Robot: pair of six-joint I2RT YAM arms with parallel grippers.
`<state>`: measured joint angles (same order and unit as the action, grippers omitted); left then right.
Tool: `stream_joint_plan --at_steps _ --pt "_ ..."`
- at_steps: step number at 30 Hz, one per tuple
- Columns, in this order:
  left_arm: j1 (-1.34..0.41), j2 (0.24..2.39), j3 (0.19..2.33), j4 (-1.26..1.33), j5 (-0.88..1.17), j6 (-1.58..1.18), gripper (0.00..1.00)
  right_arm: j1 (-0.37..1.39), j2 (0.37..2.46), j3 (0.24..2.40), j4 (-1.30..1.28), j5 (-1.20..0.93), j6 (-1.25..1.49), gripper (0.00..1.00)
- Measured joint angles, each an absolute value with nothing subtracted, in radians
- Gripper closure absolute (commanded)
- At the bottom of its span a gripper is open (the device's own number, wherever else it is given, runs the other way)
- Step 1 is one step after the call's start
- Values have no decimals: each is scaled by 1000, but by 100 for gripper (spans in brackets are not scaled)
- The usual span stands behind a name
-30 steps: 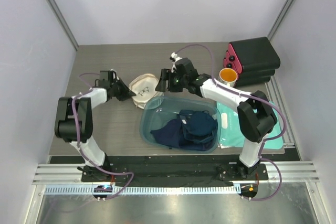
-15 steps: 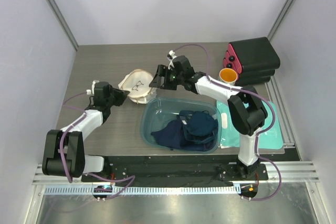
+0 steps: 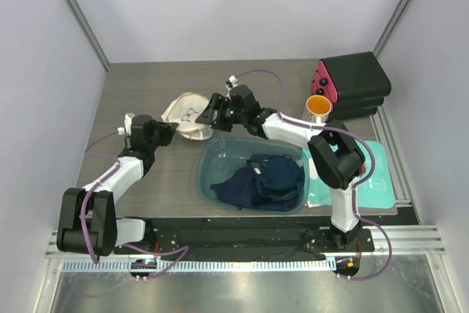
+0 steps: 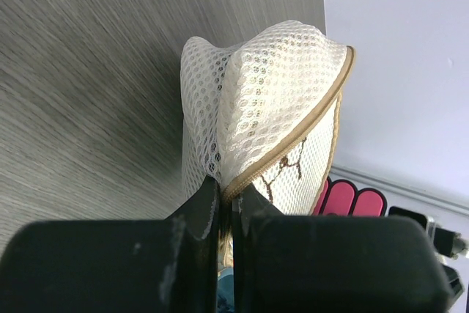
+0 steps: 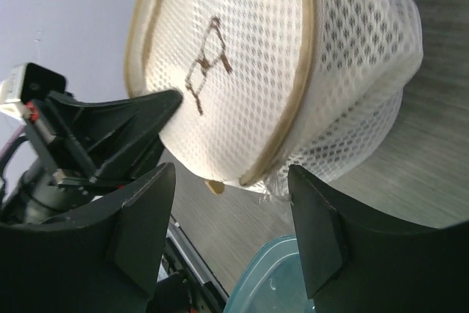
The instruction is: Place the bra in the laundry bag and zip it closed
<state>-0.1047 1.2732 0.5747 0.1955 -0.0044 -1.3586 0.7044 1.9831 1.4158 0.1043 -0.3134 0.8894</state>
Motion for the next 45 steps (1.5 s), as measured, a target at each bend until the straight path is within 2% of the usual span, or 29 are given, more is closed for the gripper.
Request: stream_joint_plan --at_steps 3,5,17,23,24,25,26,28,29,30,31,33,34,35,36,43,45 --pt "-105 1257 567 198 -13 -1358 100 744 1974 1382 105 -250 916 35" --pt "-105 1249 566 199 -17 -1358 100 764 1970 1361 104 -217 934 42" --pt "-105 1199 543 202 -7 -1341 100 776 1974 1358 161 -178 1014 43" --pt "-105 1194 528 206 14 -1318 100 775 2015 1388 189 -198 1048 67" --pt "-105 1190 527 206 16 -1310 93 775 2020 1389 192 -204 1057 77" --pt "-105 1184 527 205 19 -1298 84 773 2024 1389 194 -208 1063 82" --pt "-105 1175 527 204 22 -1277 62 771 2027 1390 198 -216 1081 85" --pt "-105 1150 527 181 25 -1232 43 766 2028 1391 210 -231 1103 87" --pt "-105 1133 527 164 27 -1211 29 762 2028 1396 212 -234 1112 88" --pt "-106 1105 527 140 27 -1186 22 757 2028 1401 214 -237 1119 89" --pt "-107 1070 527 114 26 -1159 20 751 2028 1405 216 -242 1130 90" --pt "-109 995 535 56 20 -1105 21 741 2028 1414 217 -254 1150 92" --pt "-109 962 544 29 15 -1079 27 734 2028 1416 217 -262 1159 93" --pt "-110 935 551 8 11 -1058 44 728 2028 1419 217 -273 1171 93" --pt "-112 901 559 -15 9 -1028 47 721 2028 1423 217 -283 1184 93" --pt "-194 833 587 -82 30 -860 55 687 2029 1463 218 -333 1264 93" --pt "-256 871 614 -101 31 -800 54 685 2029 1468 218 -336 1280 93"
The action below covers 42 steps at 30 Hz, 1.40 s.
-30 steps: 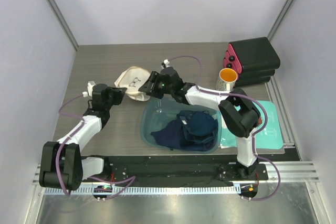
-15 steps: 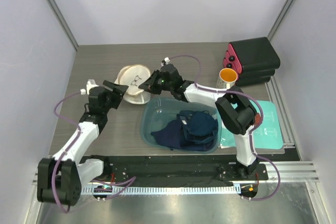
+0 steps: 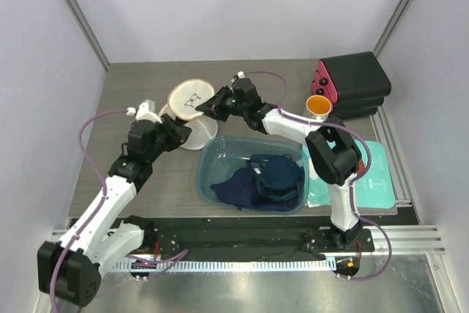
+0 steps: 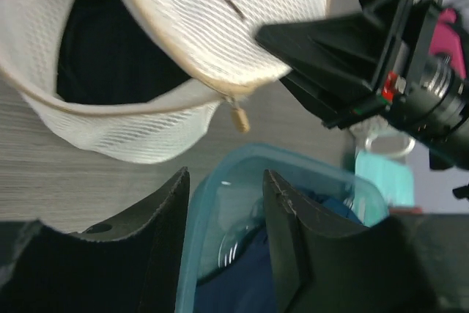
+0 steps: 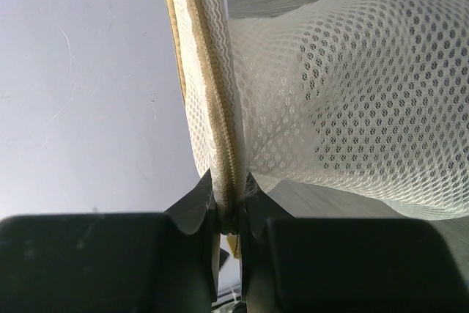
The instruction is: Place the bra in the laundry bag and zip it closed
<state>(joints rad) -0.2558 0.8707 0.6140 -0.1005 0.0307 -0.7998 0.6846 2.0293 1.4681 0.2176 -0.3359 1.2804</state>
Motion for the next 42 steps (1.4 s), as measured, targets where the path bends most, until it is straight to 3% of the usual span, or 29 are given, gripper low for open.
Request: stream_joint_plan --at_steps 4,14,21,22,25,36,42 --pt "-340 1003 714 -151 47 -702 46 685 2029 1470 216 -337 1298 93" --pt "-416 1190 883 -254 -83 -600 54 686 2029 1470 213 -336 1317 93" --pt "-439 1252 938 -308 -192 -569 73 687 2029 1468 218 -336 1321 94" --pt "-440 1259 942 -313 -207 -567 83 687 2029 1464 221 -337 1322 94" --pt "-444 1280 955 -325 -244 -559 100 688 2029 1449 231 -340 1324 95" --pt "-439 1178 905 -436 -386 -569 100 662 2038 1455 197 -450 1170 94" --pt "-432 1043 813 -413 -276 -565 100 634 2151 1664 60 -594 990 69"
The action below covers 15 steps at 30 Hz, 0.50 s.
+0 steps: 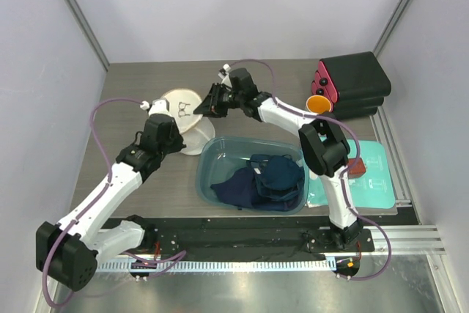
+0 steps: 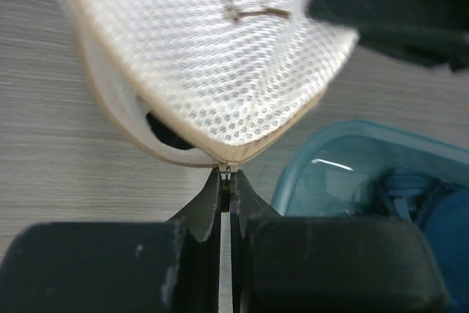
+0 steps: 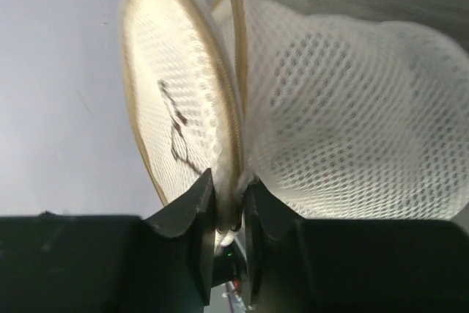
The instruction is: Place the bra in the laundry bag and zip it closed
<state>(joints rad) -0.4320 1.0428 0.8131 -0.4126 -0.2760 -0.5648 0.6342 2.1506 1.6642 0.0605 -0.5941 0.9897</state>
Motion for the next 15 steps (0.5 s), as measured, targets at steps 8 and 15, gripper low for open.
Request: stream_joint_plan --at_steps 8,15 --pt "-424 1058 743 -271 -48 -637 100 595 2219 1846 -196 -484 812 36" --pt "-424 1161 772 -186 13 -683 100 588 2006 1555 -258 -356 766 20"
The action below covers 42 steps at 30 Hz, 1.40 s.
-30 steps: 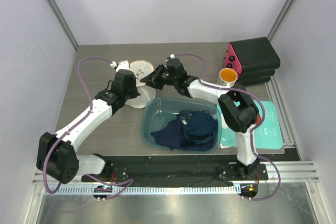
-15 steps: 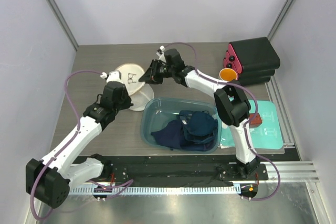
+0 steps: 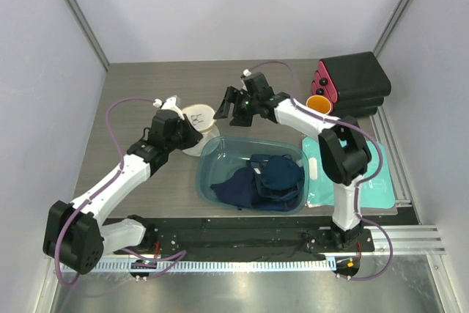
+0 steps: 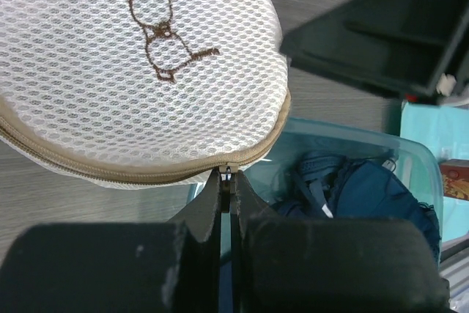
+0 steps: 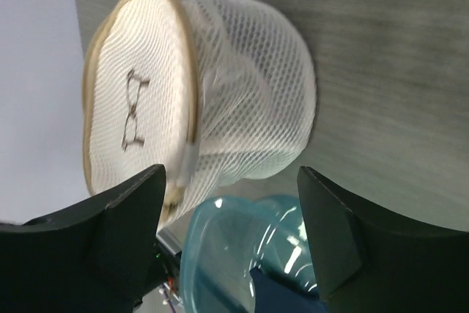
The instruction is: Place the bra in the laundry bag and zip it closed
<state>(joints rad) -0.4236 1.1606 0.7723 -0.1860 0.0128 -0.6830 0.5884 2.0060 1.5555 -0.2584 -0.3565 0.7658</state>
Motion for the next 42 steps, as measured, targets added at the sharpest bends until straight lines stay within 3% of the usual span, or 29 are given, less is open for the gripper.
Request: stream_joint_plan --at_steps 5,8,13,14,16,20,23,30,31,35,39,42 --pt "-424 1161 772 -159 23 -693 100 616 1863 1398 -183 -345 827 17" --pt "-424 1160 772 -152 24 -696 100 653 1839 1368 -110 -337 889 23" --pt "-424 1160 772 -150 23 -696 100 720 1842 1326 15 -315 1009 48" --pt "-424 1160 772 -149 23 -696 100 730 1847 1325 34 -313 1034 57" --pt "-424 1160 772 -149 23 -696 100 741 1862 1325 83 -311 1074 65" --pt "-423 1153 772 -150 11 -695 100 727 1905 1332 127 -305 1126 91" --pt "-424 1139 767 -161 -30 -695 100 704 1945 1359 146 -334 1148 99" --pt "-416 1022 715 -207 -168 -701 100 626 2088 1608 42 -414 1020 99" --pt "-416 1003 704 -203 -183 -704 100 620 2112 1648 28 -435 1001 85" --pt "-410 955 664 -186 -189 -706 100 620 2231 1831 -52 -511 947 49" --pt "-410 970 662 -184 -138 -707 100 608 2243 1845 -106 -467 910 31" --pt "-410 1009 673 -170 -107 -709 100 602 2195 1771 -130 -402 880 25"
